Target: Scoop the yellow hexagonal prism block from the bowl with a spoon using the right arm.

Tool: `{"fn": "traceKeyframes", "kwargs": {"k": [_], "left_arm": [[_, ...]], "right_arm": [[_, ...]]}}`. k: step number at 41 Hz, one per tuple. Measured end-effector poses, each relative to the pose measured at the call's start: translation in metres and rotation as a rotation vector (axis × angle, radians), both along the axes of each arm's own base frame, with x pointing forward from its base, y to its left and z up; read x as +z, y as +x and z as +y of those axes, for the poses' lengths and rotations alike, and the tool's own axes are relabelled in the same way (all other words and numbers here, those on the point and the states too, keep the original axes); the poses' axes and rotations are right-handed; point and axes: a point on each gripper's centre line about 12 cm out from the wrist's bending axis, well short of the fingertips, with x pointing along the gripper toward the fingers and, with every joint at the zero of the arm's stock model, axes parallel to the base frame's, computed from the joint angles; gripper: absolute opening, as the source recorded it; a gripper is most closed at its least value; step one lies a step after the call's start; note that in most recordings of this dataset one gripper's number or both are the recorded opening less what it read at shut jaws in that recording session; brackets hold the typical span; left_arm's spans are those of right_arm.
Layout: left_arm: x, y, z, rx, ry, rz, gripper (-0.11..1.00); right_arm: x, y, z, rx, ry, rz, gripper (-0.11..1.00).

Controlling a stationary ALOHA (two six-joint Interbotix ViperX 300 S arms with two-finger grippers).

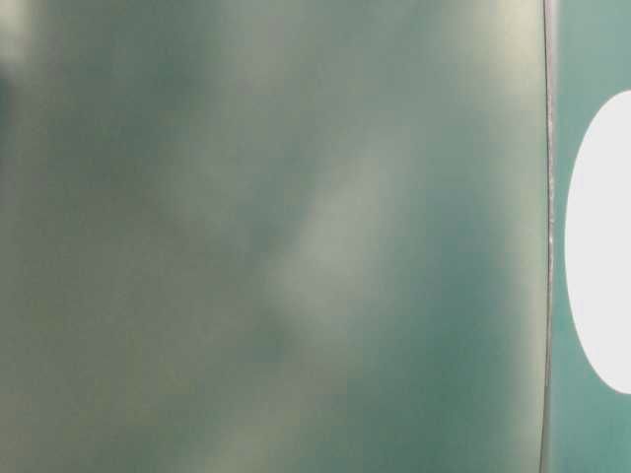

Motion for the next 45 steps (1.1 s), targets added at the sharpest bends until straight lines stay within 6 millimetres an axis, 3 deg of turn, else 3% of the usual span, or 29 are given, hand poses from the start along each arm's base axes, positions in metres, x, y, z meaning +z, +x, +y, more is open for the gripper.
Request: {"fn": "traceKeyframes", "kwargs": {"k": [20, 33, 45], "left_arm": [[0.0, 0.0, 0.0, 0.0, 0.0, -0.002, 0.04], [0.005, 0.0, 0.0, 0.0, -0.001, -0.049, 0.04], [0.003, 0.001, 0.0, -0.002, 0.024, -0.032, 0.04]], "right_arm": [[0.002, 0.004, 0.002, 0.0, 0.008, -0.01, 0.25], [0.022, 0.006, 0.003, -0.003, 0.055, -0.041, 0.25], [0.046, 0.007, -0.01, -0.054, 0.109, -0.063, 0.25]]}}
